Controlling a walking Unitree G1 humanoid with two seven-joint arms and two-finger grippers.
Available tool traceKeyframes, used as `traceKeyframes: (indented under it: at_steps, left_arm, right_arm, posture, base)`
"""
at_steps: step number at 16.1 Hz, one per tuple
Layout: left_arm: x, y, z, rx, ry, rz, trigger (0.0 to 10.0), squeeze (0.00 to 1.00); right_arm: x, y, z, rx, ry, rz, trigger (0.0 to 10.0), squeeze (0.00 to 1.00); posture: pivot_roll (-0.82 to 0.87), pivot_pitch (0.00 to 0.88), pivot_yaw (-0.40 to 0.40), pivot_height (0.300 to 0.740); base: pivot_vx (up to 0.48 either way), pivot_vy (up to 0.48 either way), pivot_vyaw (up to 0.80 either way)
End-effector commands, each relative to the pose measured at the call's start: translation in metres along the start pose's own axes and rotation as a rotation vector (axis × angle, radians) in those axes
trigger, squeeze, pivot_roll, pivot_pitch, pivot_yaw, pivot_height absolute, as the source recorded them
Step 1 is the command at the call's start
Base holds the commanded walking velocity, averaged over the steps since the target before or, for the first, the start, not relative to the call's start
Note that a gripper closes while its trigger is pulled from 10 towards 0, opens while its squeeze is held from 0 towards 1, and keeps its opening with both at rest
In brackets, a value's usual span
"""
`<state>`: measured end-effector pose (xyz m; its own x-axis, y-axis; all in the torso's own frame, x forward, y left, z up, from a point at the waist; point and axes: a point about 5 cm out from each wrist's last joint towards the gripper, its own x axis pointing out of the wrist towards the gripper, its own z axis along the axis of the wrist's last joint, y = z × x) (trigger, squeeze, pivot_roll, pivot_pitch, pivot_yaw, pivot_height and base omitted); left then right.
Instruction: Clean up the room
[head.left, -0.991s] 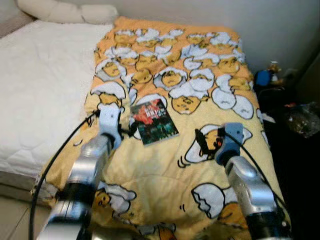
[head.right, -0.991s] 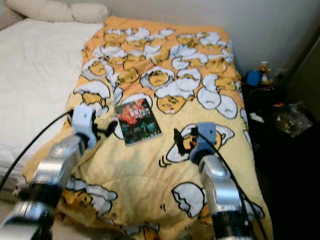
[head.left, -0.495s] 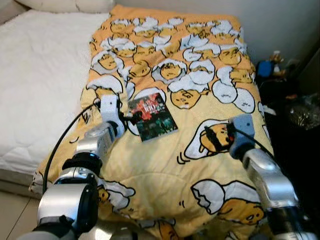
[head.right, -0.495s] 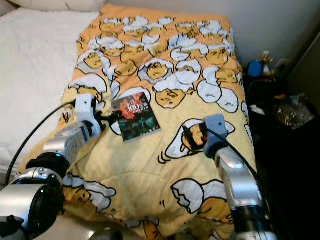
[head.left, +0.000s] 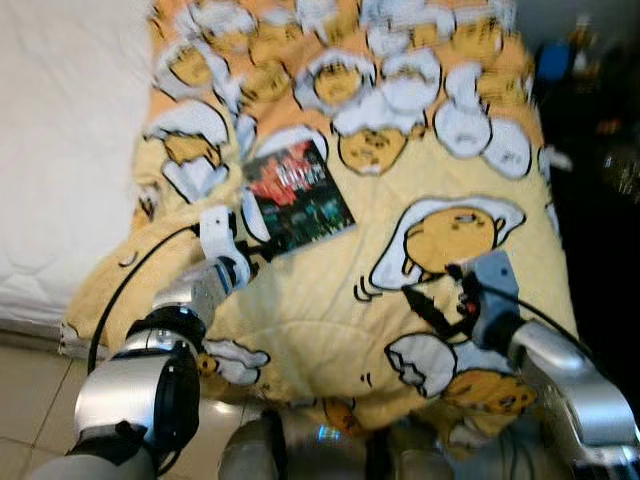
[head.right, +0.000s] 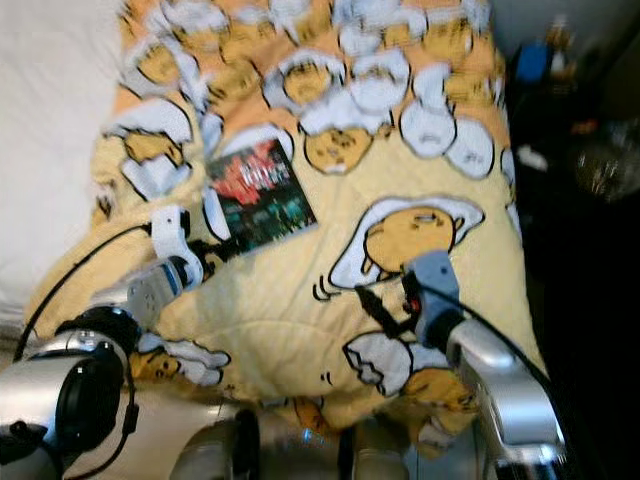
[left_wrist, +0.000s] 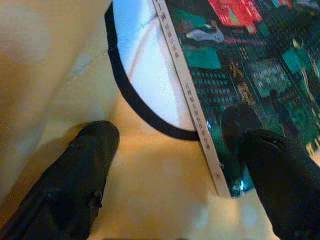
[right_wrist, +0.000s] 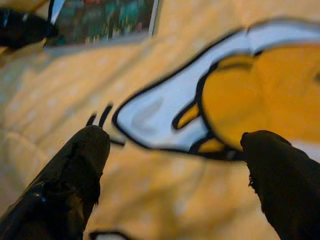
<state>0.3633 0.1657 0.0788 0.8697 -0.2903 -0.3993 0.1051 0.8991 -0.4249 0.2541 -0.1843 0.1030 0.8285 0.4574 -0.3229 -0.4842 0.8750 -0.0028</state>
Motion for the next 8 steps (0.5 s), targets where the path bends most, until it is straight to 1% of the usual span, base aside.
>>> traceKeyframes:
  at_steps: [1,4,6,7,8]
  left_arm:
    - [-0.001,0.002,-0.007,-0.058,0.005,-0.025,10.0,0.0]
    - [-0.001,-0.001,0.004,-0.11,-0.08,-0.073,10.0,0.0]
    - [-0.001,-0.006,0.011,-0.201,-0.154,-0.139,10.0,0.0]
    - [-0.001,-0.01,0.015,-0.241,-0.198,-0.209,10.0,0.0]
    - [-0.002,-0.012,0.017,-0.271,-0.219,-0.26,10.0,0.0]
  right_arm:
    - [-0.002,0.009,0.005,0.01,-0.015,0.036,10.0,0.0]
    - [-0.009,0.013,0.009,0.038,-0.035,0.038,10.0,0.0]
    - [-0.013,0.016,0.01,0.049,-0.04,0.037,10.0,0.0]
    - [-0.016,0.016,0.01,0.052,-0.04,0.034,10.0,0.0]
    - [-0.018,0.017,0.011,0.055,-0.038,0.033,10.0,0.0]
  posture:
    - [-0.09,0.391,0.073,0.74]
    - [-0.09,0.396,0.078,0.74]
    - [-0.1,0.395,0.082,0.74]
    - [-0.11,0.394,0.084,0.74]
    - [-0.11,0.394,0.084,0.74]
  base:
    - [0.0,0.0,0.0]
    - [0.0,0.0,0.0]
    - [0.0,0.0,0.0]
    - [0.0,0.0,0.0]
    - [0.0,0.0,0.0]
